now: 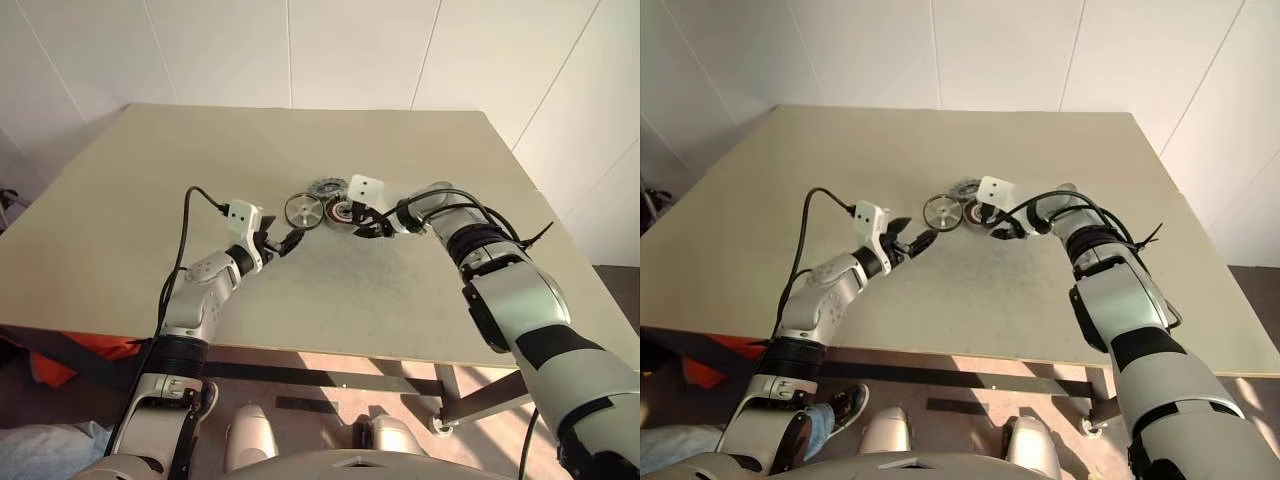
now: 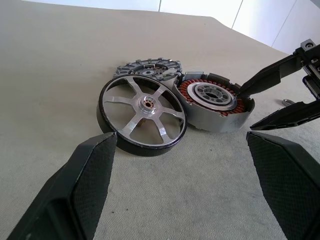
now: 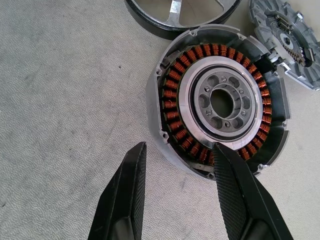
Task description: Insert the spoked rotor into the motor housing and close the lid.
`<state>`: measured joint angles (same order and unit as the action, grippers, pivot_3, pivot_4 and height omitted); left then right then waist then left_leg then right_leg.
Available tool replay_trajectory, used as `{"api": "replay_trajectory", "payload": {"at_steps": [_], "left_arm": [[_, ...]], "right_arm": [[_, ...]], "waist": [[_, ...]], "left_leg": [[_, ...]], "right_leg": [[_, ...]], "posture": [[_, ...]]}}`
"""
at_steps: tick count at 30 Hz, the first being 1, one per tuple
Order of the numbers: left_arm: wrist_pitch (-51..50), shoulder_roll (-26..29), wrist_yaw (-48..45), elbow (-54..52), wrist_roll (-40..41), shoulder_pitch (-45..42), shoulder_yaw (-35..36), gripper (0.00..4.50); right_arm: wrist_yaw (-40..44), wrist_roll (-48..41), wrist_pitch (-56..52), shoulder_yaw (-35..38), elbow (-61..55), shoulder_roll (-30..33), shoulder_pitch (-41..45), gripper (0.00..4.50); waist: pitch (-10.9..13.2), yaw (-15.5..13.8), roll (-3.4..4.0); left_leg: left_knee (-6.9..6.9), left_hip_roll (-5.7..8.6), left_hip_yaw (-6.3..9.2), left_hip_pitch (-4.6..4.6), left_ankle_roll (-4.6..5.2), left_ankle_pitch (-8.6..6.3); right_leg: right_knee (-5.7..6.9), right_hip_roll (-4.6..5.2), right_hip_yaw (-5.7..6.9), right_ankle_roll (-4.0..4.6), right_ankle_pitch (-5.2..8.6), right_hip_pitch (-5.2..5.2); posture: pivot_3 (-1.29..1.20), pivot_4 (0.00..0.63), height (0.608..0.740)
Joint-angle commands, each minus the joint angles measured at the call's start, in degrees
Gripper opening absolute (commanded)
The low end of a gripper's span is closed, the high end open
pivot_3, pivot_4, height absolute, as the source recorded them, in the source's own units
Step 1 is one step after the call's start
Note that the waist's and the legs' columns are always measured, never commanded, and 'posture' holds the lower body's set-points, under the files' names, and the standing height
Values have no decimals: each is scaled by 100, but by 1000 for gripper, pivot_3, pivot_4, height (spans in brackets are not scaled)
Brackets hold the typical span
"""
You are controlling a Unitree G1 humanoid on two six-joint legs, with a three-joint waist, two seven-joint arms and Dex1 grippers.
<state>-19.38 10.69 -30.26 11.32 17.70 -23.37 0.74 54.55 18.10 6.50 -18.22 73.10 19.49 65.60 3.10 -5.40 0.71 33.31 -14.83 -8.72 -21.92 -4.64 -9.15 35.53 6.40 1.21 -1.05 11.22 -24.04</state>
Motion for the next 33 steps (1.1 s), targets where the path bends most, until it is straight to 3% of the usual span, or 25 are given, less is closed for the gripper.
{"api": "replay_trajectory", "payload": {"at_steps": [1,4,11,24,33], "left_arm": [[17,32,21,-217,45,-28,88,4410],[19,37,24,-204,43,-43,90,4410],[33,59,27,-169,26,-92,78,4410],[57,40,27,-93,18,-143,60,4410],[79,-13,14,-38,7,-121,28,4410]], "right_arm": [[-54,41,33,36,26,-42,170,2484],[-25,17,28,62,27,-37,183,2175],[14,-10,87,95,21,-15,177,7],[51,29,152,83,-19,139,122,7],[751,-149,280,193,-517,614,-17,7]], "waist": [[0,1,0],[0,1,0],[1,-13,1],[1,-16,1],[1,-34,0]], "left_leg": [[1,0,0,0,0,0],[1,0,0,2,0,0],[2,0,0,1,0,0],[2,-1,1,-10,3,-2],[3,0,1,-15,4,-2]], "right_leg": [[1,0,0,0,0,0],[4,0,-1,0,0,0],[4,0,-1,1,0,0],[1,2,5,5,3,-5],[-1,3,7,5,3,-5]], "posture": [[0,0,740],[0,0,740],[0,0,740],[0,0,740],[0,0,740]]}}
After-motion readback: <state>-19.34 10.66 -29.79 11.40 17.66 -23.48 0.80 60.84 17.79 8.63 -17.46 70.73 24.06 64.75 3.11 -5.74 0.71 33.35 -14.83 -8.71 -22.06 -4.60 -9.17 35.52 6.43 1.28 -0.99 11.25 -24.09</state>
